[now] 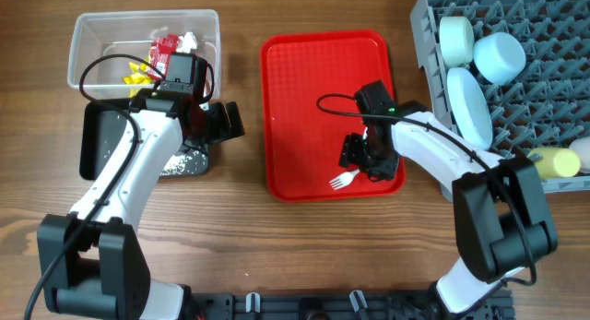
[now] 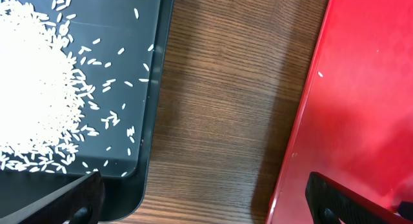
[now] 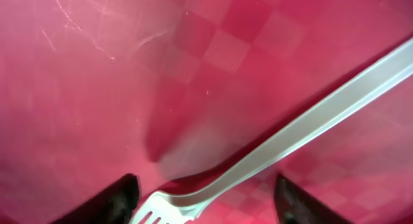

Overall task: Sort waste into correct bins and load items into the dishwasher rack
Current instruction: 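Grasp the white plastic fork on the red tray with the right gripper, then carry the white fork to the grey rack's right edge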

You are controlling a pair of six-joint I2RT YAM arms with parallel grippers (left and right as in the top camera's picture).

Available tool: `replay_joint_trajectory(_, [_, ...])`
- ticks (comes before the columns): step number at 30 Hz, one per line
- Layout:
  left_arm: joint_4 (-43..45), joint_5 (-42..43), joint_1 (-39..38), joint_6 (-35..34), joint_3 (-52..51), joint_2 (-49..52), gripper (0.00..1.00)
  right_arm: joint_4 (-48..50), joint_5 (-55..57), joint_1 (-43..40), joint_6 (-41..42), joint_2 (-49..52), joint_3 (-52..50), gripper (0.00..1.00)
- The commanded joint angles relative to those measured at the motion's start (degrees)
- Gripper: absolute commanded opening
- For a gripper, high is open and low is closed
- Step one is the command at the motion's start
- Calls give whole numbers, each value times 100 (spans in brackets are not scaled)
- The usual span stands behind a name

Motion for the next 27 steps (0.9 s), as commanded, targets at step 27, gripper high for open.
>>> replay_joint_trajectory(27, [0,48,-15,-50,-26,11,100,-1117,5099,31,2505,-5106,122,4])
